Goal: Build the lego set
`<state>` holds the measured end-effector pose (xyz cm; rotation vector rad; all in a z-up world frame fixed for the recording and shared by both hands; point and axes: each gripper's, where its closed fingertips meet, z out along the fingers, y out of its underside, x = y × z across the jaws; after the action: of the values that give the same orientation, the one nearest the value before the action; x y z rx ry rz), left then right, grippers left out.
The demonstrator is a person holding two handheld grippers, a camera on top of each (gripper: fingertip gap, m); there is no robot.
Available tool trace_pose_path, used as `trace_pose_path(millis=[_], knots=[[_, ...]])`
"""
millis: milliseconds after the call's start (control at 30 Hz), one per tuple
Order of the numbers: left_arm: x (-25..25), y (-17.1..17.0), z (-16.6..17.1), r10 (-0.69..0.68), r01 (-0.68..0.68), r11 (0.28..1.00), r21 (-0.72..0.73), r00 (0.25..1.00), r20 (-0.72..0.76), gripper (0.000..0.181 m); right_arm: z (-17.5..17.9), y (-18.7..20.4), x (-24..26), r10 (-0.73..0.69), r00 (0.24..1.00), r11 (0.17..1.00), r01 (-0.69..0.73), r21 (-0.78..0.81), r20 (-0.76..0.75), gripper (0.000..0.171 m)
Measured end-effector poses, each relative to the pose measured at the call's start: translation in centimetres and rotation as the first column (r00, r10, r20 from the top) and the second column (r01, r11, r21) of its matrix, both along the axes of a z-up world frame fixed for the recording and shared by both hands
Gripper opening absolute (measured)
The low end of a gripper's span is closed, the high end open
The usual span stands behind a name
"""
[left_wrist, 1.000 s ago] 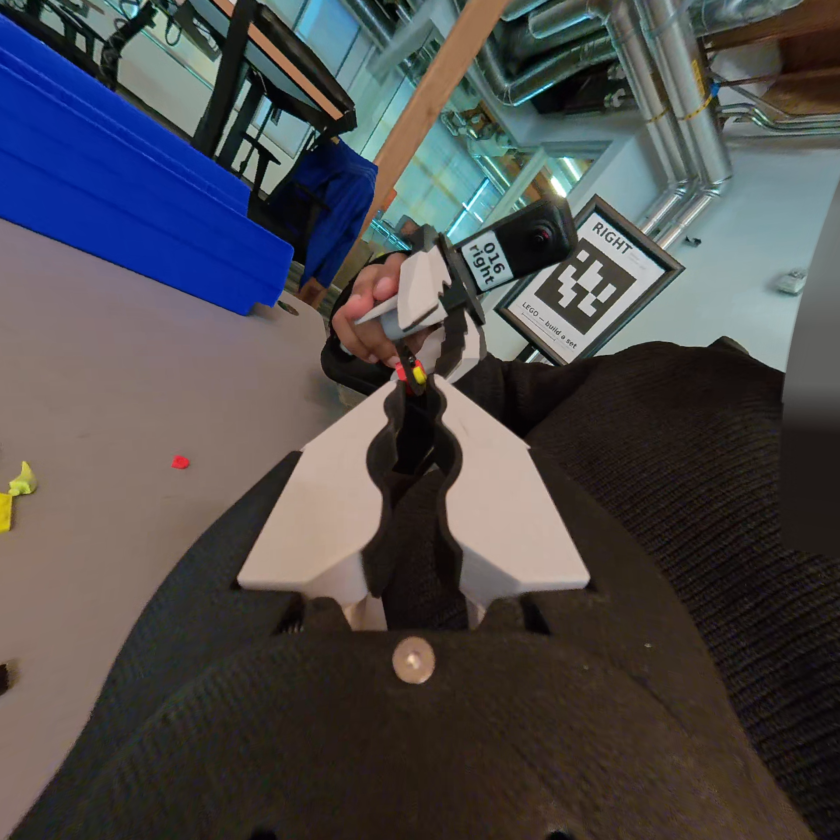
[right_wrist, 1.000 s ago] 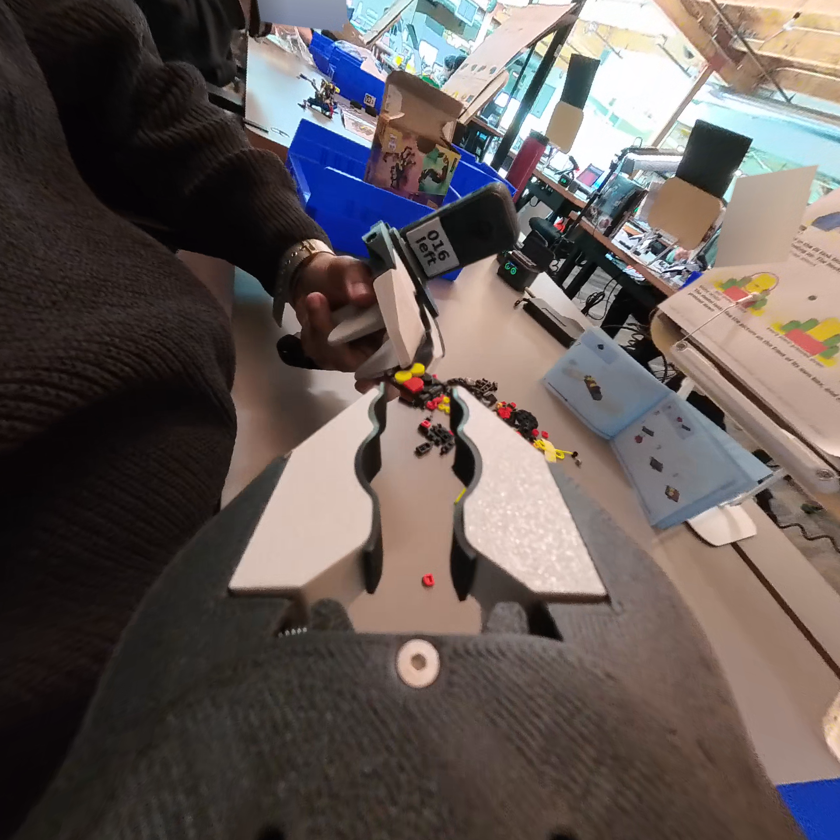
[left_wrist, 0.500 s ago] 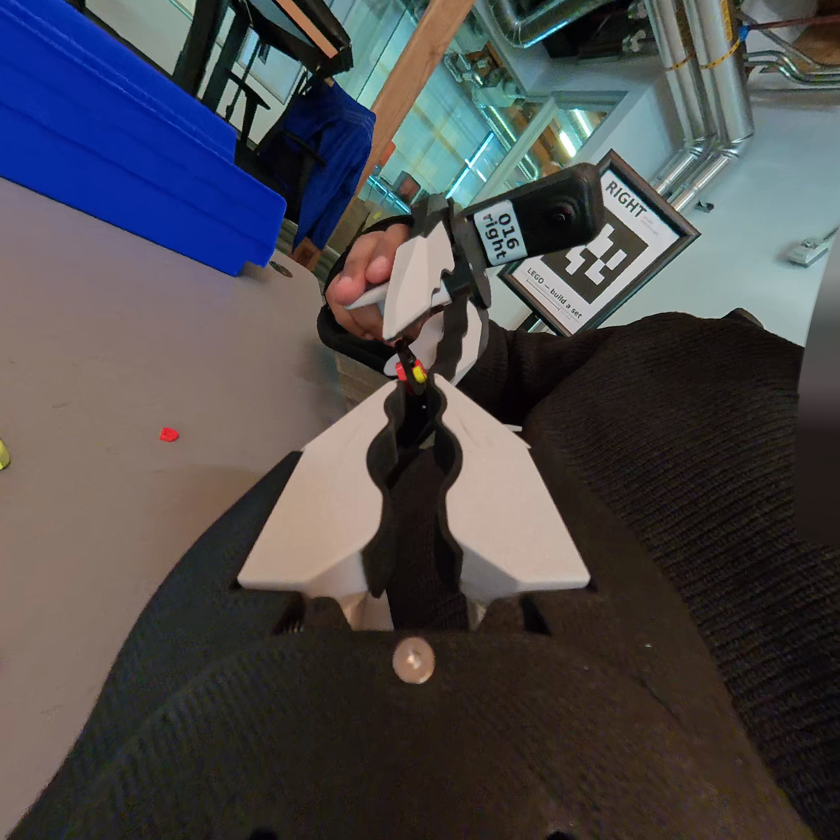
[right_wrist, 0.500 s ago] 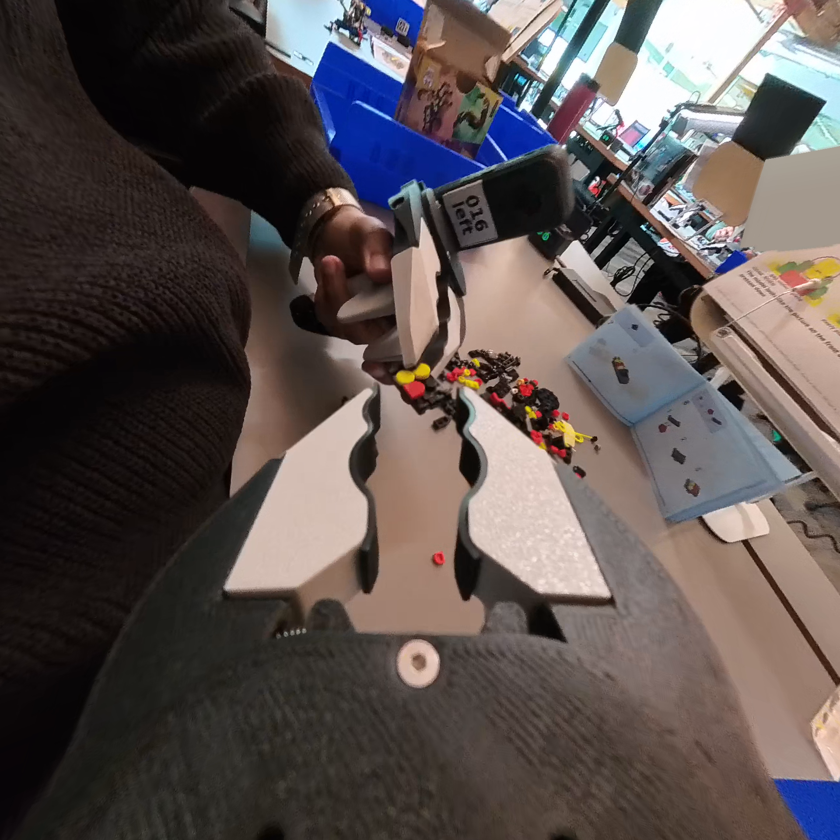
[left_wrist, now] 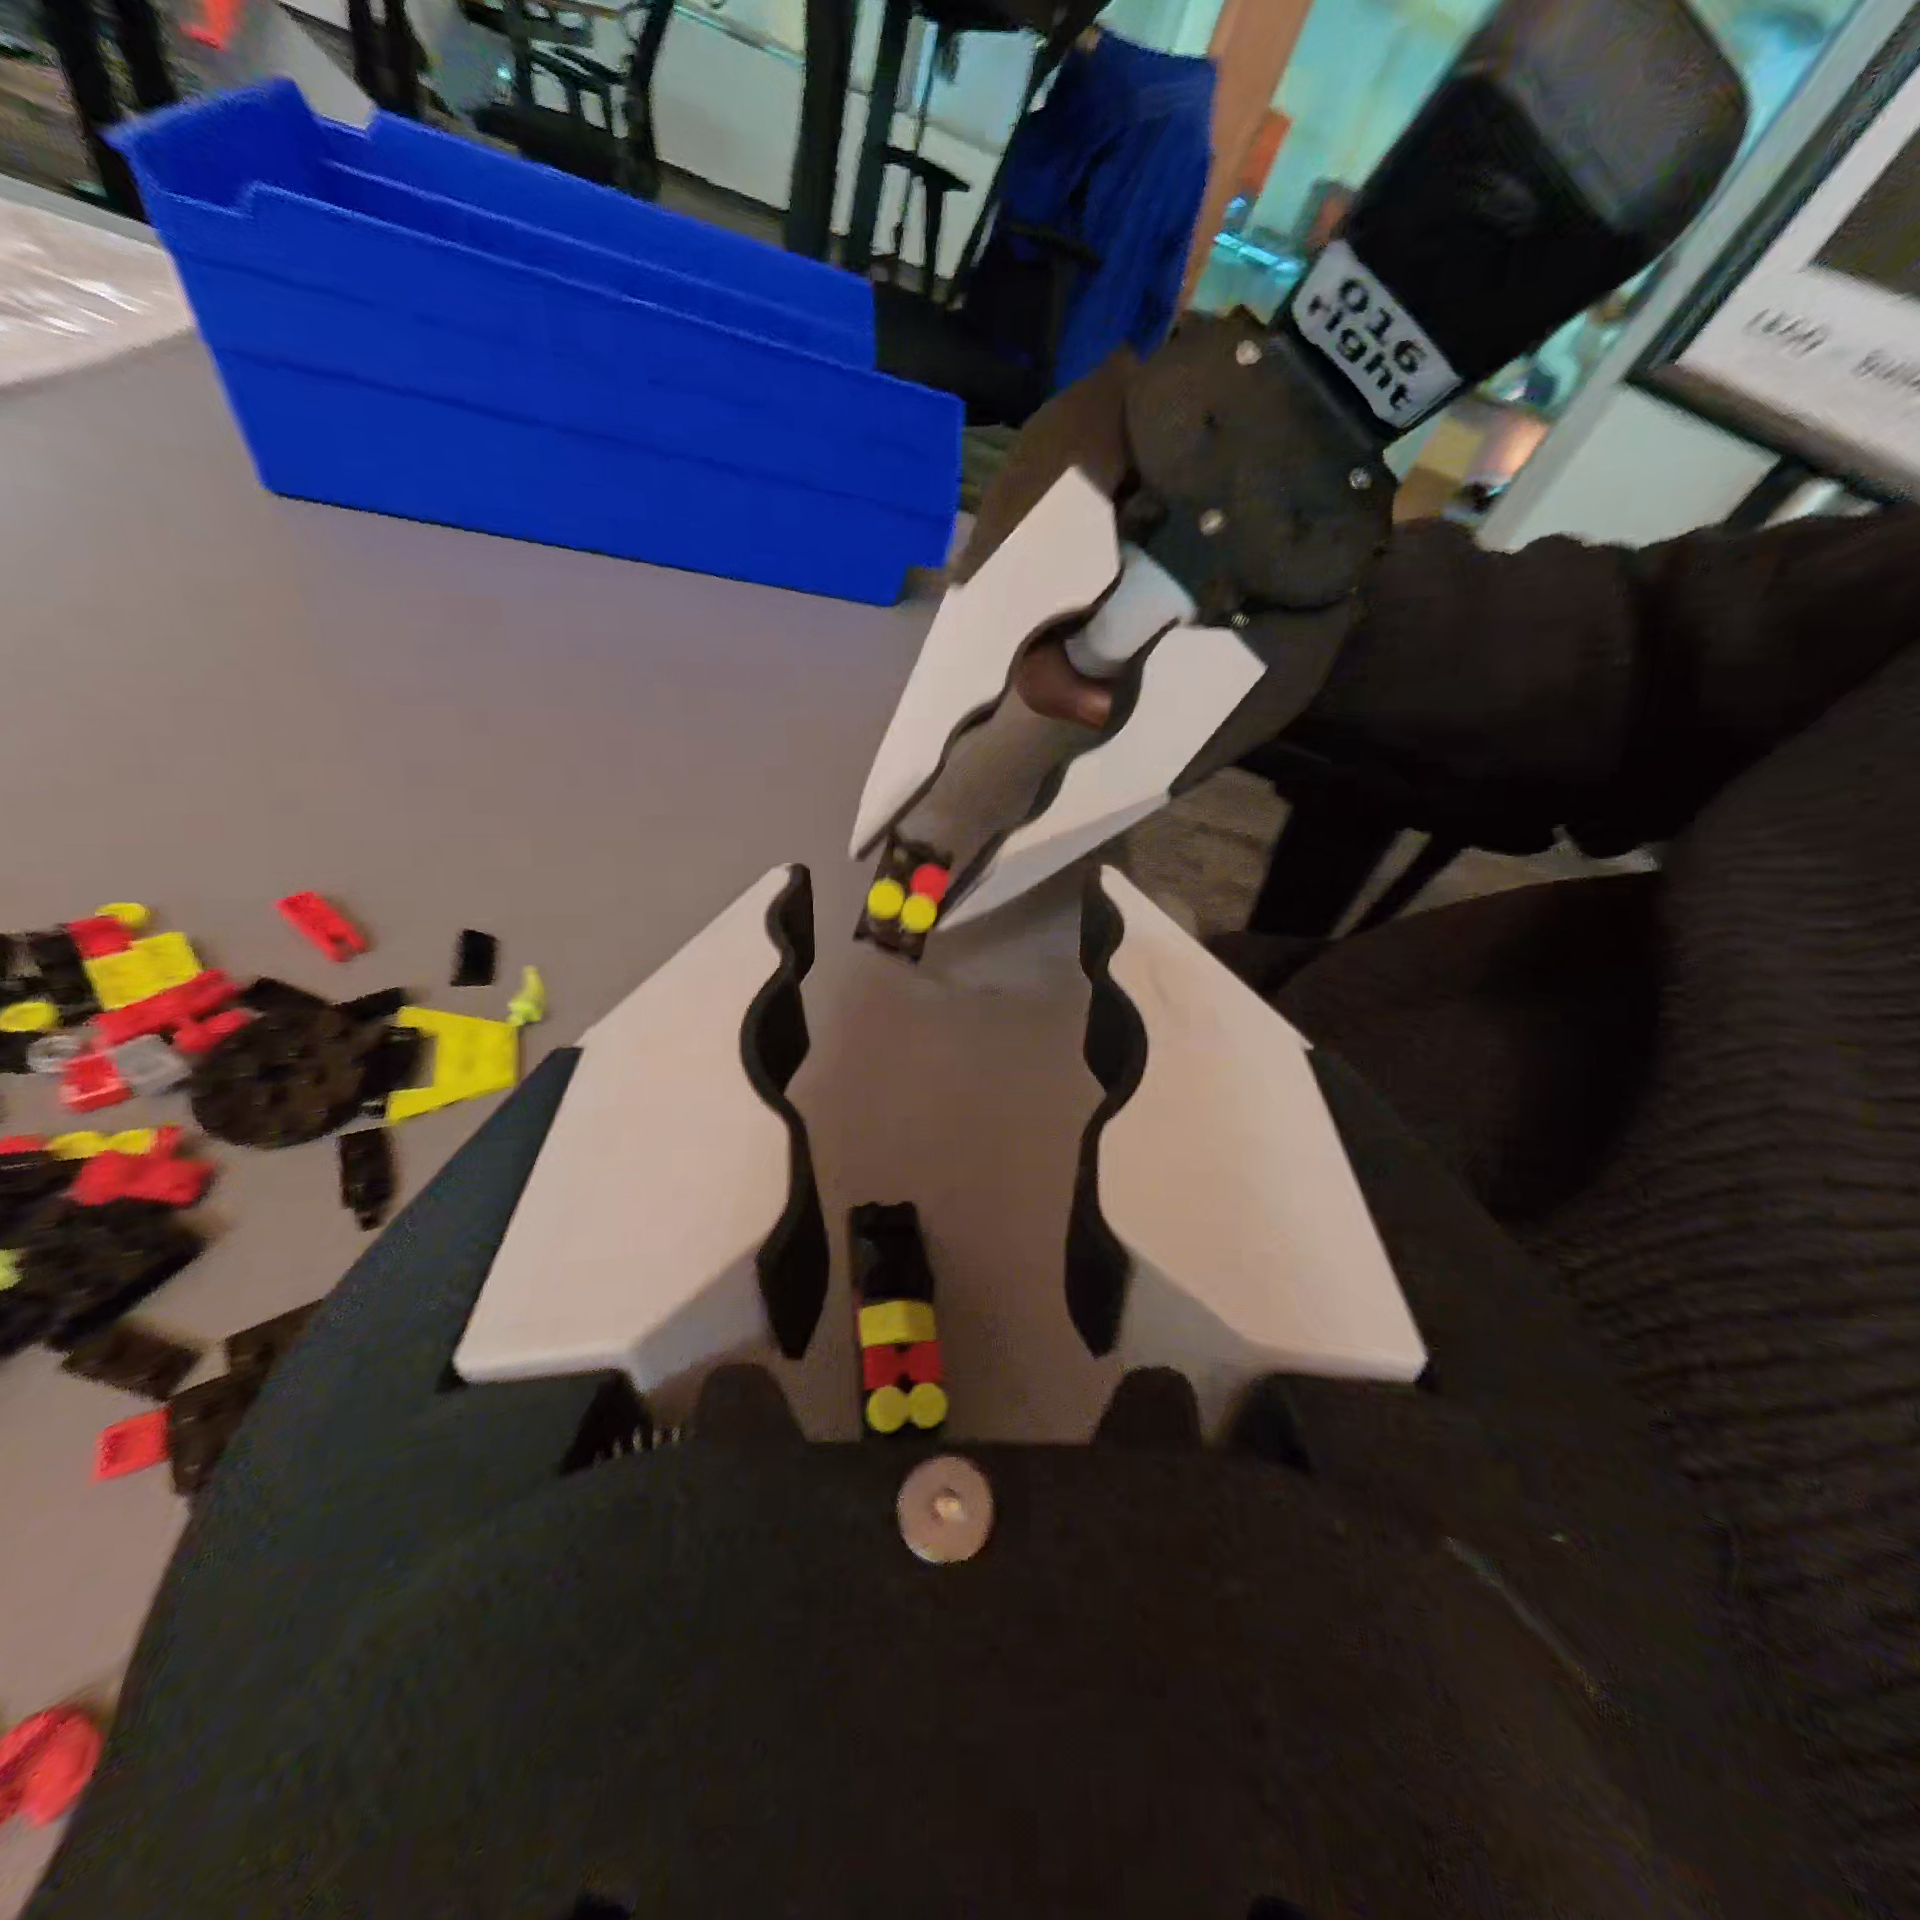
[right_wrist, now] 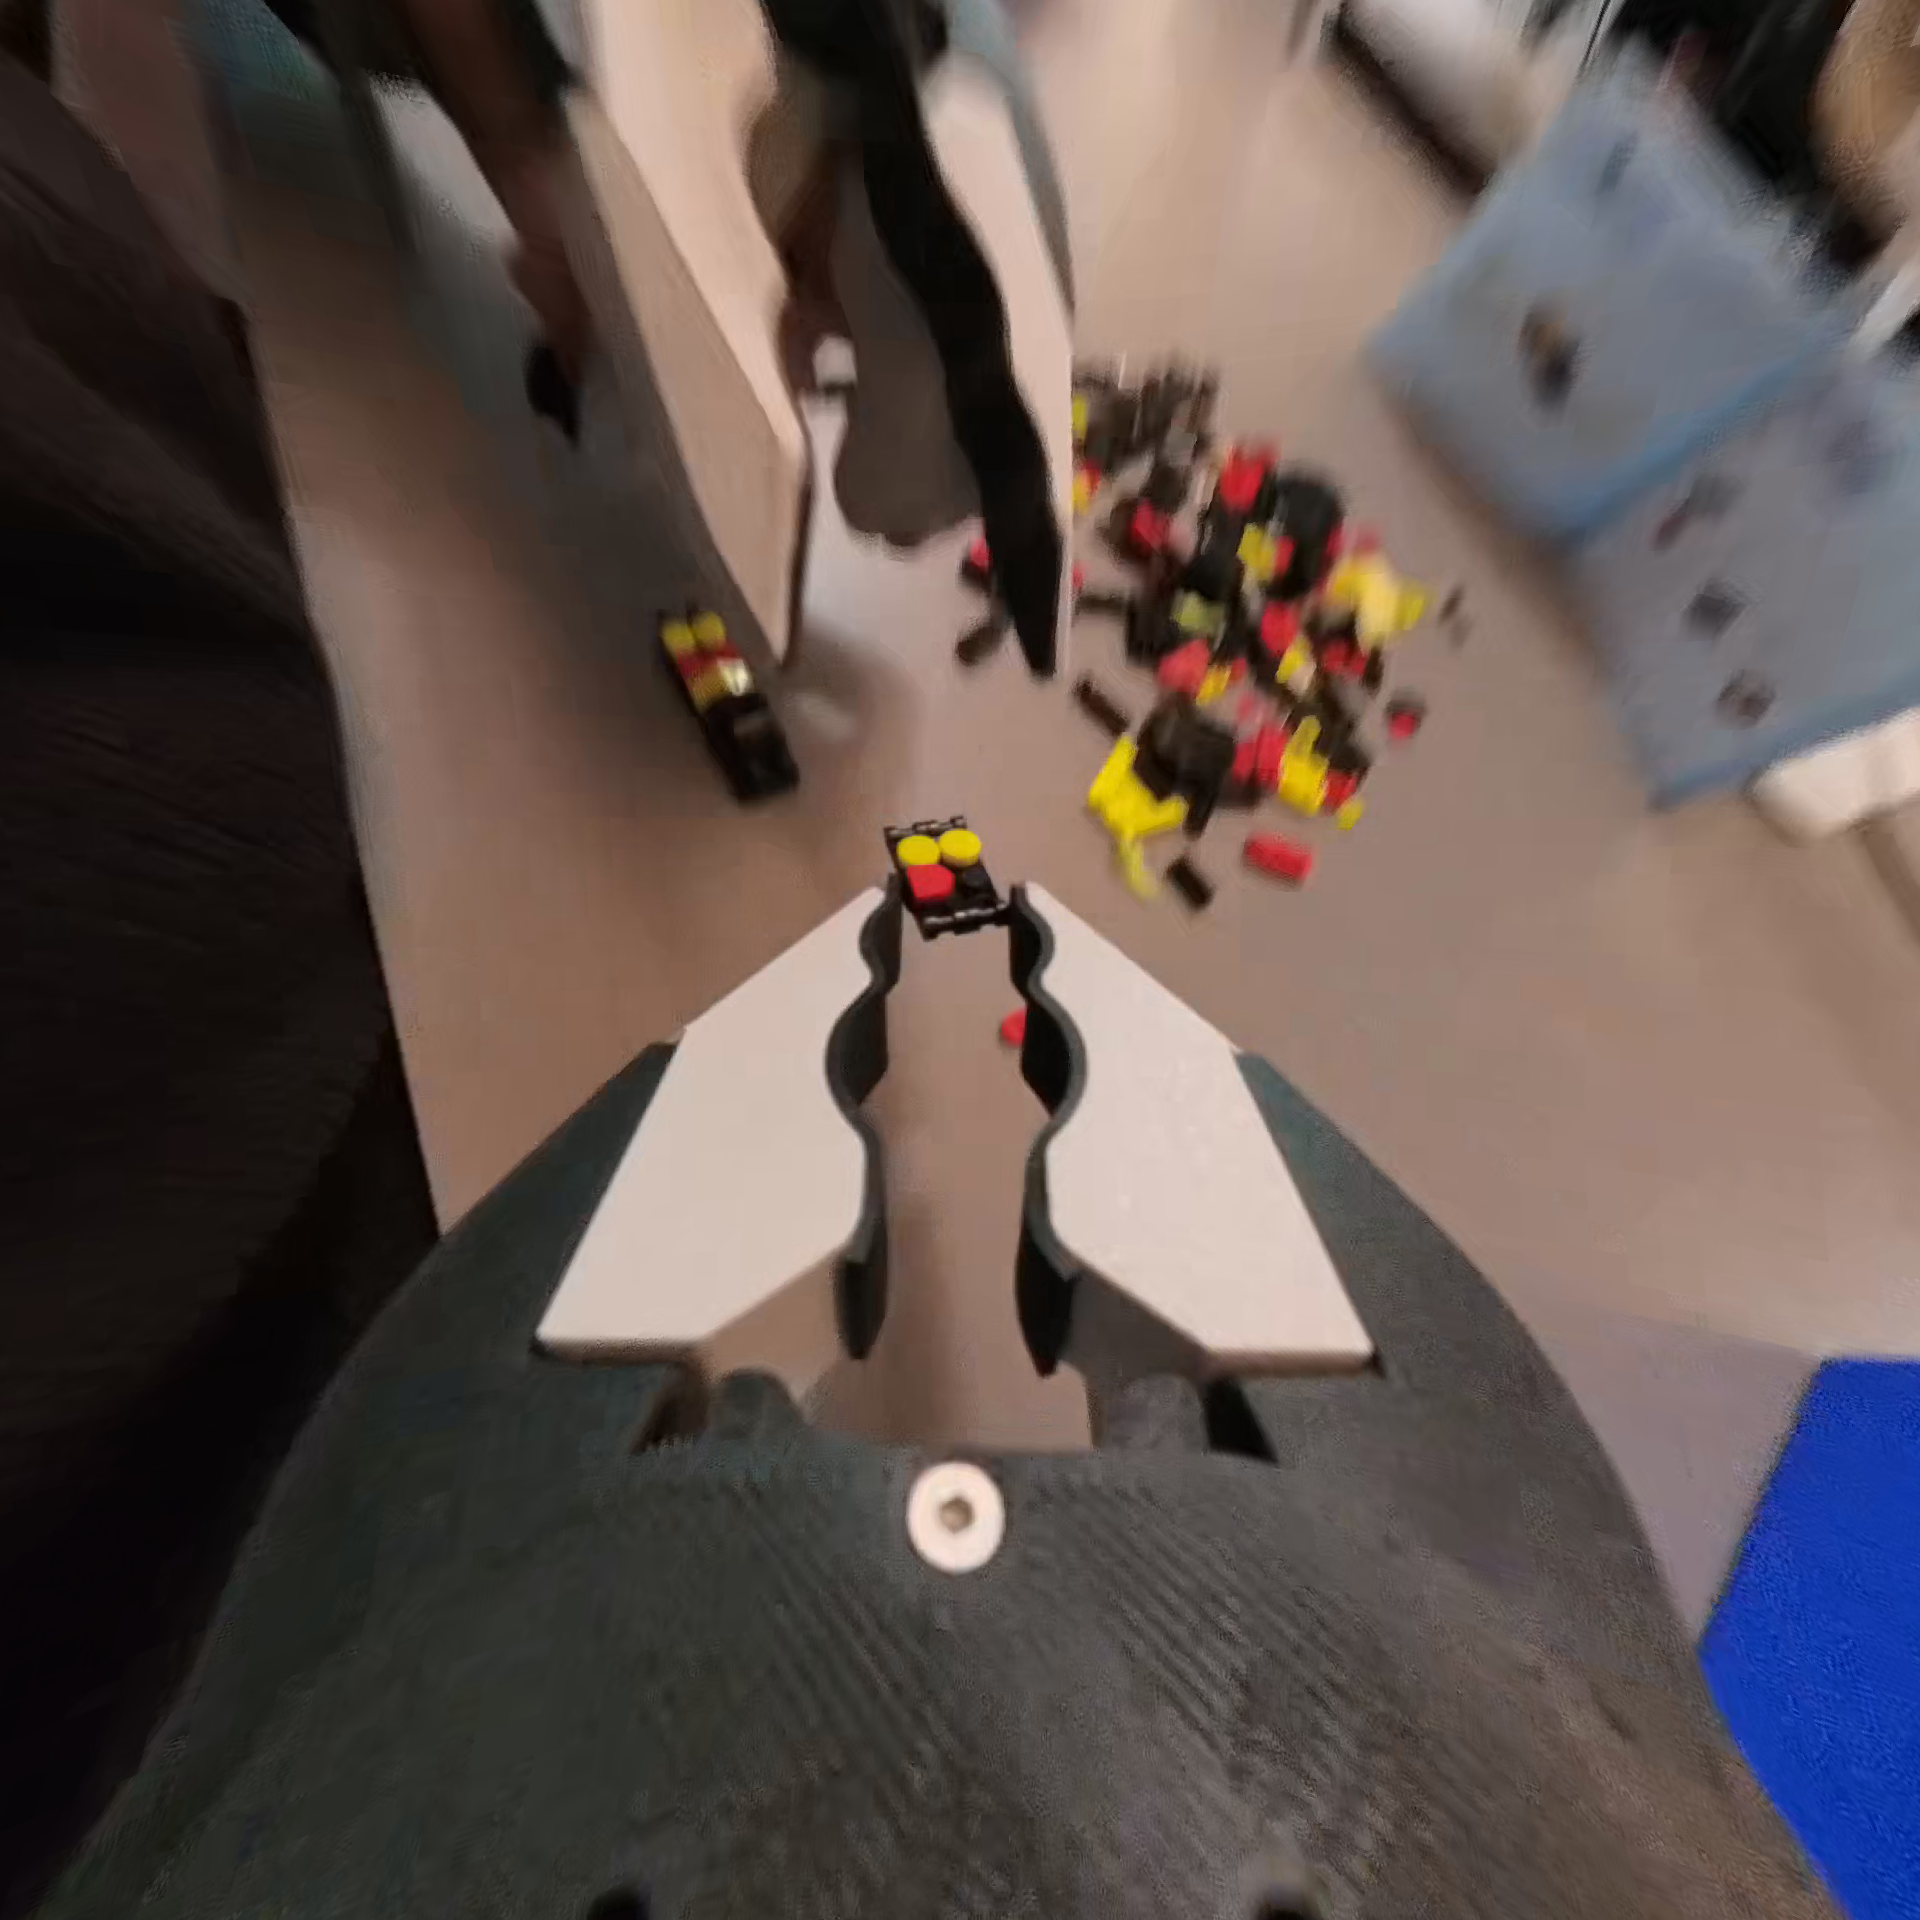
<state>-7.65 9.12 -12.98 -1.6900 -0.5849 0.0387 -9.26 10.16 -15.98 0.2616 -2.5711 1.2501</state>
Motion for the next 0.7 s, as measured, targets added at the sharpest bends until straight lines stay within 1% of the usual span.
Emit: trace_pose_path(millis=[67,133,167,233,300,400,500,633,700], knots=[[-0.1,0.0,-0.3,0.008,-0.008,1.0,-0.027,1.0,-0.023,0.05,-2.8,0.4,-0.2,-0.069,0.991,0.991,0.055,0.122,0.112,0.019],[-0.1,0.1,-0.4,0.011,-0.012,0.999,-0.042,1.0,-0.029,0.049,-4.0,0.3,0.2,-0.101,0.974,0.983,0.066,0.168,0.204,0.019],[-0.1,0.1,-0.5,0.01,-0.012,0.999,-0.048,0.999,-0.037,0.048,-4.1,0.2,0.2,-0.116,0.967,0.982,0.078,0.171,0.226,0.019],[-0.2,0.0,-0.8,0.018,-0.021,0.997,-0.068,0.999,-0.045,0.046,-4.1,0.1,0.0,-0.13,0.964,0.982,0.093,0.163,0.231,0.019],[-0.4,-0.1,-1.0,0.024,-0.028,0.996,-0.082,0.999,-0.044,0.043,-4.4,0.3,-0.2,-0.142,0.969,0.978,0.105,0.182,0.202,0.018],[-0.5,-0.2,-1.2,0.029,-0.033,0.995,-0.091,0.999,-0.041,0.041,-5.0,0.5,0.0,-0.142,0.975,0.969,0.102,0.224,0.17,0.023],[-0.6,-0.3,-1.3,0.035,-0.04,0.994,-0.1,0.998,-0.046,0.04,-5.1,0.7,0.4,-0.132,0.975,0.964,0.084,0.251,0.181,0.026],[-0.6,-0.3,-1.6,0.032,-0.038,0.992,-0.118,0.998,-0.052,0.039,-4.1,0.9,0.1,-0.135,0.971,0.971,0.09,0.223,0.199,0.03],[-0.6,-0.3,-1.8,0.03,-0.036,0.991,-0.127,0.998,-0.052,0.038,-4.2,1.3,-0.3,-0.155,0.965,0.967,0.104,0.232,0.211,0.03]])
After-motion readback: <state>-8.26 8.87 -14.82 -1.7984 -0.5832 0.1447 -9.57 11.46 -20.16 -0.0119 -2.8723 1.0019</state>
